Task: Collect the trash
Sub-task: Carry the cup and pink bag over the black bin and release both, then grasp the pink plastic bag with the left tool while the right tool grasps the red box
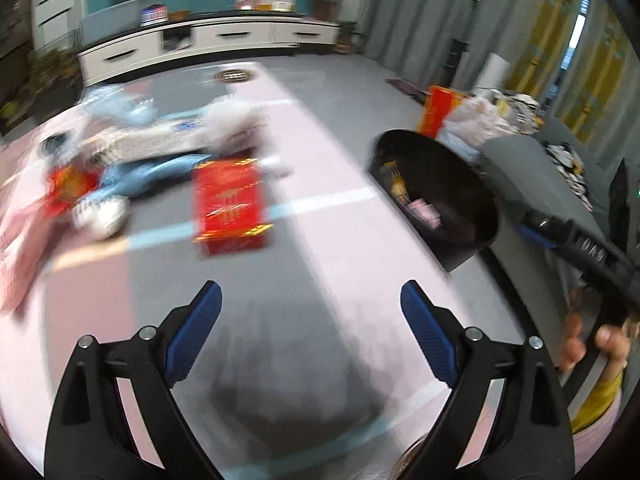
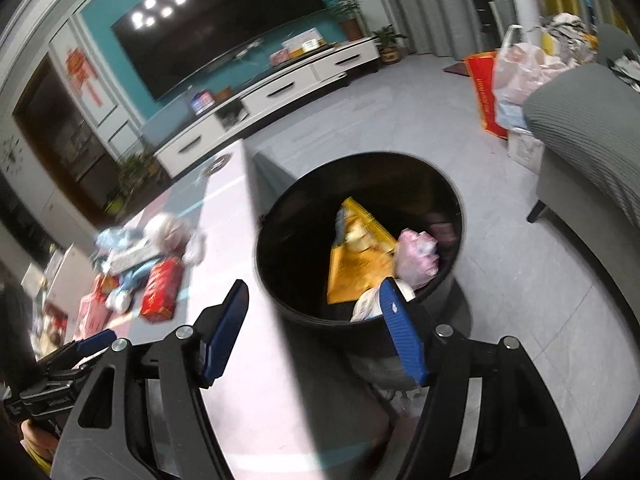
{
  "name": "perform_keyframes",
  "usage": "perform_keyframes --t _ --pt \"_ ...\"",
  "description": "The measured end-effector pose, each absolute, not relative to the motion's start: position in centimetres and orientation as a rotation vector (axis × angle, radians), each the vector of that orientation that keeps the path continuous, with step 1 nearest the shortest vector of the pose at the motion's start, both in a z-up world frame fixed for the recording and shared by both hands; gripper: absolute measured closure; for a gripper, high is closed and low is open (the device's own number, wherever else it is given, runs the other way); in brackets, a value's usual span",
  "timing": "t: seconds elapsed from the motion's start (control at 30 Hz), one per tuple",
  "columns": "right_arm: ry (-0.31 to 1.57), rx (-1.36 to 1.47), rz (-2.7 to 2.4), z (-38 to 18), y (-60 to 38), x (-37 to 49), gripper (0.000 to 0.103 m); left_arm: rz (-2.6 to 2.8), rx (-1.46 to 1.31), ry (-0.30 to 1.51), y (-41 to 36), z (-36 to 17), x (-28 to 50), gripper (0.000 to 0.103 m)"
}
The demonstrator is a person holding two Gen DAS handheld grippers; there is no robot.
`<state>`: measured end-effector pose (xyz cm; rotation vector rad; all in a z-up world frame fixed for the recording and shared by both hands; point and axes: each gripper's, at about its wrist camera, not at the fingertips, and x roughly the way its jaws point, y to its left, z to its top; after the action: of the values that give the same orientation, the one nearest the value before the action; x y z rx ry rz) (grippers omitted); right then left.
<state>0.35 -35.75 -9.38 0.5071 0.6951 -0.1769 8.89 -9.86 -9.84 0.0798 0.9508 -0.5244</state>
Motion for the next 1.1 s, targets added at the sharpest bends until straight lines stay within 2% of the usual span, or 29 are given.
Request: perform_keyframes --t 0.43,0.7,1.1 --pt "0.785 0.351 0.037 -7.5 -24.4 3.2 0.034 -0.301 0.007 0.942 3.6 -9.4 3.3 0.009" --pt "0.856 0.246 0.084 -8.0 -19.4 4.4 0.033 -0.241 -0.081 0.933 7.6 -10.1 2.4 0.009" --pt "0.911 0.229 0.084 -10.0 -16.6 8.7 0.027 -0.173 -0.172 0.904 12.0 -11.4 4.3 0.009"
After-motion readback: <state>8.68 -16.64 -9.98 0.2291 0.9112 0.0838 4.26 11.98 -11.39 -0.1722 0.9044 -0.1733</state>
